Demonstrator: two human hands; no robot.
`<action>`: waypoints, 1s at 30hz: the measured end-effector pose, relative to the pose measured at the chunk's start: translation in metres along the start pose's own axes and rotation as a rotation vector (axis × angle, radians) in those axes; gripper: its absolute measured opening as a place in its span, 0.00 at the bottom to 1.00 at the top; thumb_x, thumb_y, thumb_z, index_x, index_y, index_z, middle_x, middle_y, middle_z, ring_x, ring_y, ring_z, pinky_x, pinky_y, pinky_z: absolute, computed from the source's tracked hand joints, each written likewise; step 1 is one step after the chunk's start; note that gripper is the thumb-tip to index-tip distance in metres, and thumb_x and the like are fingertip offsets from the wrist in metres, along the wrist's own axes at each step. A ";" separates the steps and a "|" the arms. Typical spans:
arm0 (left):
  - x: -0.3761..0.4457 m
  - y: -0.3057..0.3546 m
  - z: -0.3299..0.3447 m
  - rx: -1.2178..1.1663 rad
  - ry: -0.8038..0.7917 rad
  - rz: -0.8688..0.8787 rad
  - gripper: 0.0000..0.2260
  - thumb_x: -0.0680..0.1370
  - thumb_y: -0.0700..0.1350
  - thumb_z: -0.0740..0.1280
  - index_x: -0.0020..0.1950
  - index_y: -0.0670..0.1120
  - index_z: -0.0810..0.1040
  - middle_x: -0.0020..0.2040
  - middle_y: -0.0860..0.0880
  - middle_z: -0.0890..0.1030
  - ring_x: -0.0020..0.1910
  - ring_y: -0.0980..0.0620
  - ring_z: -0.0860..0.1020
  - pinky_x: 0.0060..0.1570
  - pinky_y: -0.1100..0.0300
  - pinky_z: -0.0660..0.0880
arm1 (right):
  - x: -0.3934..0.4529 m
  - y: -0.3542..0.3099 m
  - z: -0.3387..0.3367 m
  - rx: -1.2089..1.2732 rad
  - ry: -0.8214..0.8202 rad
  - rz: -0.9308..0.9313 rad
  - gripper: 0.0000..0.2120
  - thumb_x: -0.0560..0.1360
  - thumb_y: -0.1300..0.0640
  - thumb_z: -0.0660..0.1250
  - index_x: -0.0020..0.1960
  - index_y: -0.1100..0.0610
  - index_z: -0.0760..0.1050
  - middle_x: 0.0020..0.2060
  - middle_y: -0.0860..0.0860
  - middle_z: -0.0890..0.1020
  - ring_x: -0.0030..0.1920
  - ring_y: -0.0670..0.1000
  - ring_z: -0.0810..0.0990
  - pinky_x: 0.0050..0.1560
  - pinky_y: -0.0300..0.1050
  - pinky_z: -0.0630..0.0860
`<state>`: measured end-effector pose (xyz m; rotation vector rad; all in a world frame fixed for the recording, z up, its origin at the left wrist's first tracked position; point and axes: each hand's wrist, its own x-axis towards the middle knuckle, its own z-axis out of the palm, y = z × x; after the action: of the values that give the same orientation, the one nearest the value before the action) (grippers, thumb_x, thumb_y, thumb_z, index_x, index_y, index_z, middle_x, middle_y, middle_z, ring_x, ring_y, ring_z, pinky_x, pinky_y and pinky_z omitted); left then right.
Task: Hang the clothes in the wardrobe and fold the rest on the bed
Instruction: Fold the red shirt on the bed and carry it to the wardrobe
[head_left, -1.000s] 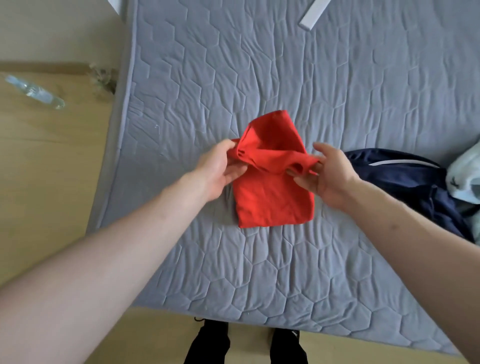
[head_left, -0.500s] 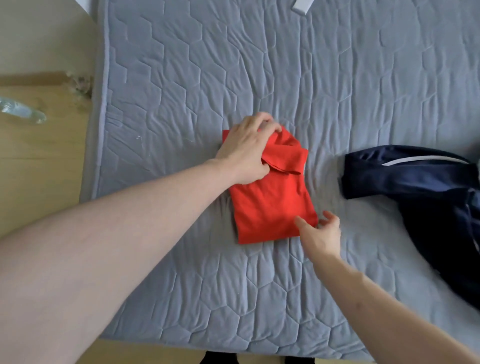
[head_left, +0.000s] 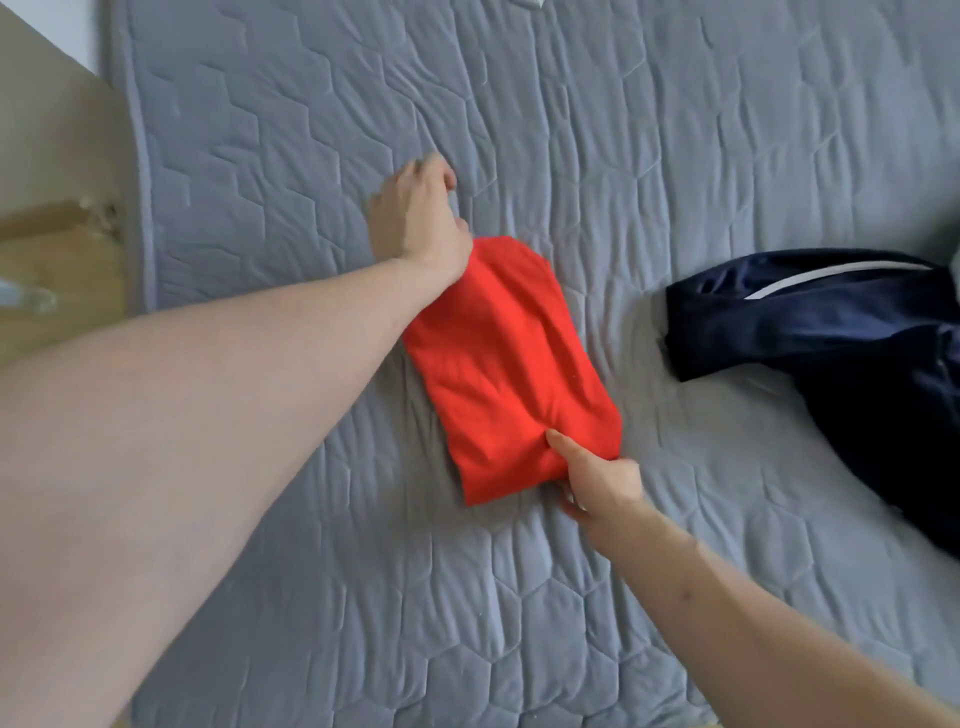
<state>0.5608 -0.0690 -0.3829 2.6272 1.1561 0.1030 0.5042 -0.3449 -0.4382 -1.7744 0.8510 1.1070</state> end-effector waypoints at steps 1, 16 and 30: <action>-0.004 0.004 0.001 -0.036 0.023 0.147 0.11 0.74 0.45 0.68 0.56 0.49 0.77 0.57 0.49 0.81 0.59 0.44 0.78 0.61 0.49 0.73 | 0.000 0.000 0.001 0.043 -0.005 0.020 0.39 0.62 0.45 0.85 0.64 0.61 0.75 0.59 0.61 0.83 0.56 0.59 0.85 0.59 0.60 0.83; -0.033 -0.015 0.006 -0.333 -1.109 -0.239 0.27 0.56 0.46 0.78 0.55 0.48 0.83 0.53 0.42 0.86 0.48 0.40 0.86 0.52 0.41 0.83 | 0.000 -0.028 -0.018 0.283 -0.107 -0.001 0.08 0.71 0.65 0.62 0.41 0.52 0.70 0.30 0.49 0.69 0.32 0.49 0.67 0.36 0.44 0.68; -0.207 -0.094 0.031 -0.551 -0.742 -0.388 0.56 0.57 0.67 0.79 0.80 0.59 0.57 0.73 0.57 0.62 0.69 0.60 0.67 0.67 0.60 0.65 | 0.016 0.001 -0.033 -0.439 -0.062 -0.661 0.47 0.69 0.37 0.78 0.80 0.43 0.58 0.74 0.42 0.70 0.72 0.42 0.70 0.71 0.40 0.65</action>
<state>0.3585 -0.1662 -0.4298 1.6834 1.1130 -0.5083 0.5207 -0.3774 -0.4451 -2.1362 -0.0560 0.9261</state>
